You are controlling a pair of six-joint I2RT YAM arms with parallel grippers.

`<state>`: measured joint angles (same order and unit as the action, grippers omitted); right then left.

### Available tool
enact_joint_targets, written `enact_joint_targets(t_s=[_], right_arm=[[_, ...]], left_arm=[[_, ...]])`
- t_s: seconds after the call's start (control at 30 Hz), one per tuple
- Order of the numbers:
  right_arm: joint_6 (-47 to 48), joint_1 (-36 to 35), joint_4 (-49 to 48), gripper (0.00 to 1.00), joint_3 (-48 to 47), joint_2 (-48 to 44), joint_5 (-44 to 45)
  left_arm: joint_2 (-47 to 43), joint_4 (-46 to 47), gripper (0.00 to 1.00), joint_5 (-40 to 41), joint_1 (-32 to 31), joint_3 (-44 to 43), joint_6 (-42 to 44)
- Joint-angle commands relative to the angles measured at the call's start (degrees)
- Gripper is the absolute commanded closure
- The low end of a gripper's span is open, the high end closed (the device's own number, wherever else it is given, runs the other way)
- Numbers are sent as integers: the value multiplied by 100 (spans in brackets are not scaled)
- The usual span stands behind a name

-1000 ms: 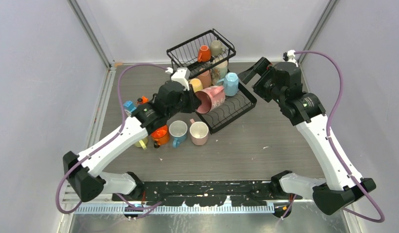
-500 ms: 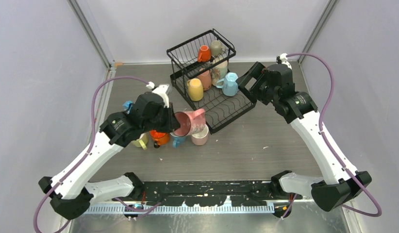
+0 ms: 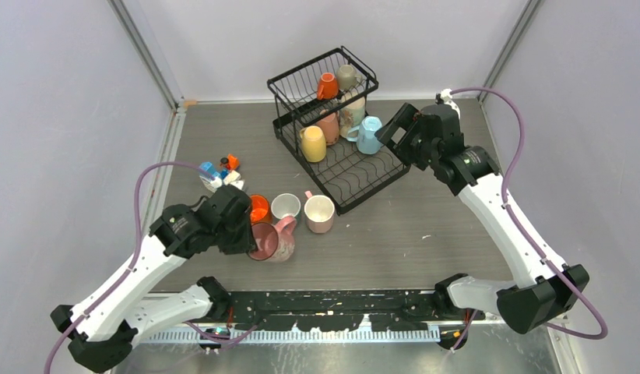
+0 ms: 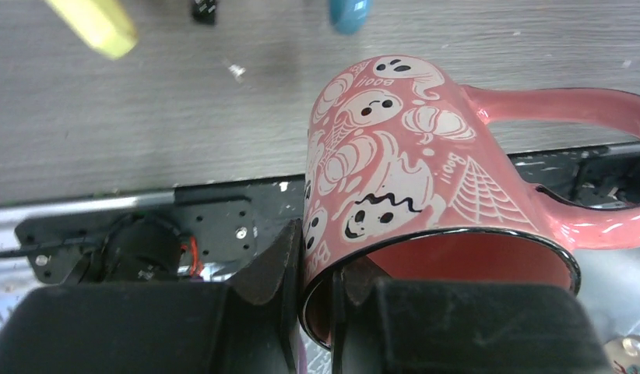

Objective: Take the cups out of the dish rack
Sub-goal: Place the cup at the center of the board.

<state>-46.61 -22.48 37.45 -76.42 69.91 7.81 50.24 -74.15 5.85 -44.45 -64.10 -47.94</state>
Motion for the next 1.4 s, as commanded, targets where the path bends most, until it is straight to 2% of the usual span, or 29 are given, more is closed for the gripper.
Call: enact_joint_targets(t_s=[0.0,0.2,0.57,0.8,1.1,1.33,1.37], right_arm=[[99,0,-320,0,101,55,27],[89,0,-397,0,197,117,-21],[82,0,-432,0,349,86,-157],[88,-2,-432,0,399,75,-209],[67,2,-465,0,463,110,-284],[39,-3,-416,0,463,119,-313],[31,-2,-408,0,461,125,-320]], left_arm=[[-451,-273,100,414,24,195,-945],[-543,-151,100,569,24,849,-1481],[56,51,100,1109,24,1364,-2439],[130,294,100,1434,32,1599,-3025],[210,576,100,1213,30,2051,-3646],[172,1014,100,1031,34,2305,-3707],[177,1033,96,987,37,2313,-3706]])
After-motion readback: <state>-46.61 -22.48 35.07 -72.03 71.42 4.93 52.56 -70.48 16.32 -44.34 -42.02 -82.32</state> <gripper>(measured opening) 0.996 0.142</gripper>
